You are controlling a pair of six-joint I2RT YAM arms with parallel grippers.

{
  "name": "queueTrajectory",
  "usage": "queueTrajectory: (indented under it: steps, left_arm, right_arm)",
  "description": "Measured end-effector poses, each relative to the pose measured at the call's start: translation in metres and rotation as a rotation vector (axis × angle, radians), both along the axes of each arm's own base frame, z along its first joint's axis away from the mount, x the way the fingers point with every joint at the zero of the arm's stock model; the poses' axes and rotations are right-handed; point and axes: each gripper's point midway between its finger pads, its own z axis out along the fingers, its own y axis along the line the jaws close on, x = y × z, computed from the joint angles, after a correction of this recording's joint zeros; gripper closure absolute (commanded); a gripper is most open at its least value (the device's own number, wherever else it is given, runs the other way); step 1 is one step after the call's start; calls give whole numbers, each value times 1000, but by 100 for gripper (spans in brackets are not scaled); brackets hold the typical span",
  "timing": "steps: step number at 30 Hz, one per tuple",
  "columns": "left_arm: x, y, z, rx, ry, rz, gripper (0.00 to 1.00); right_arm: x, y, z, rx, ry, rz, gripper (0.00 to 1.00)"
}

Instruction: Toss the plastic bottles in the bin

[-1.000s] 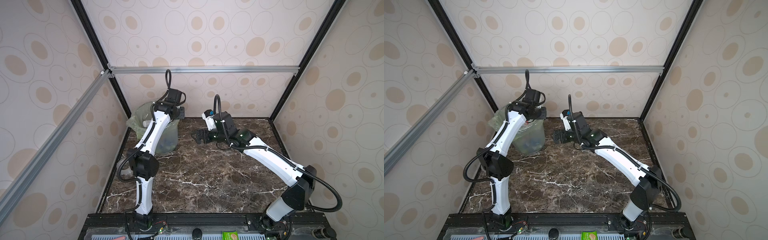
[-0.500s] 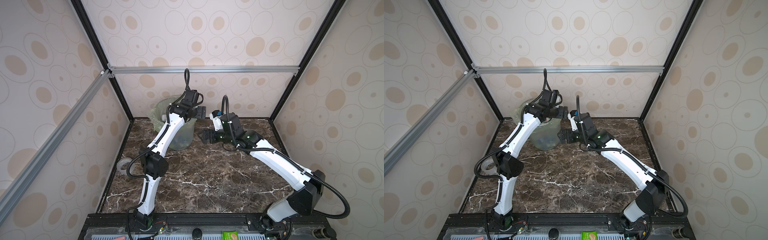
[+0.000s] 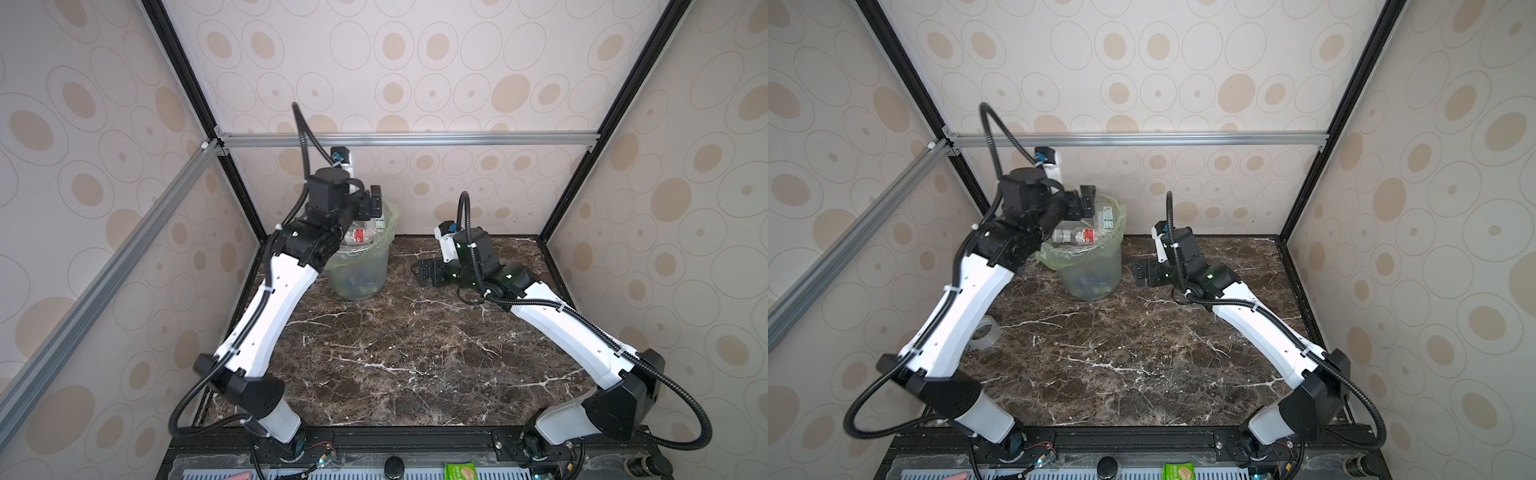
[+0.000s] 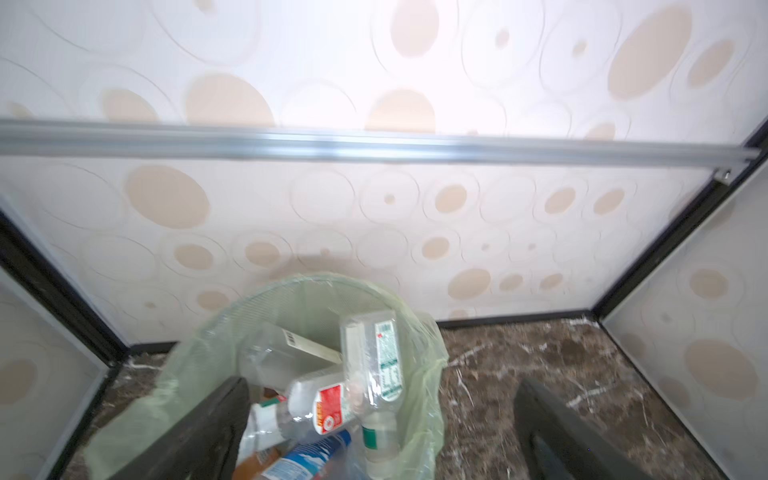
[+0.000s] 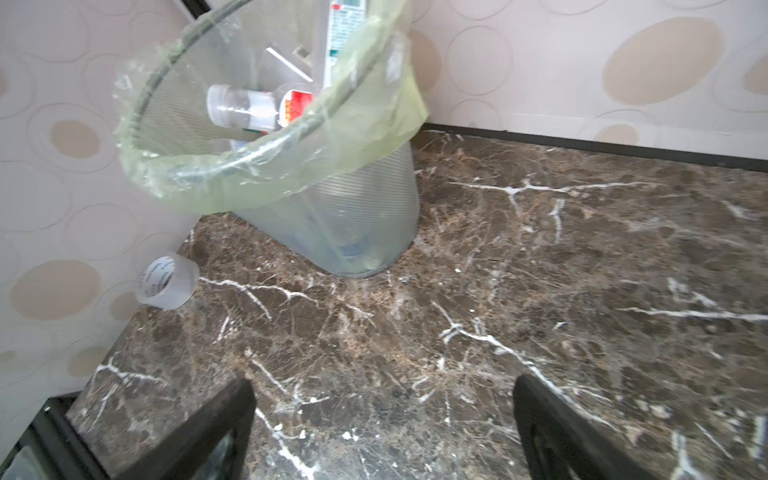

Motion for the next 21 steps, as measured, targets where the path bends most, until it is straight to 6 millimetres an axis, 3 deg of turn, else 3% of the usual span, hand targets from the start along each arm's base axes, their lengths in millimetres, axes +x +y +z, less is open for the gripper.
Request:
queueTrajectory:
  steps: [2,4,6,8,13,17,21]
  left_arm:
    - [-16,39,-2,-15,-42,79,1]
    - [-30,76,-21,-20,-57,165,1]
    - [-45,113,-53,-14,-53,263,1]
    - [-60,136,-90,0,-28,329,1]
    - [-83,172,-166,12,31,452,1]
    - [-101,196,-232,-4,59,562,1]
    - [-116,212,-300,15,106,647,1]
  right_arm:
    - [7,-25,-4,-29,-3,-68,0]
    - [17,-57,-12,-65,1,-159,0]
    - [27,-92,-25,-115,15,-267,0]
    - [32,-124,-42,-175,35,-364,0]
    - [28,-184,-100,-359,82,-526,0]
    - [17,-211,-145,-499,80,-572,0]
    - [10,-229,-172,-581,40,-603,0]
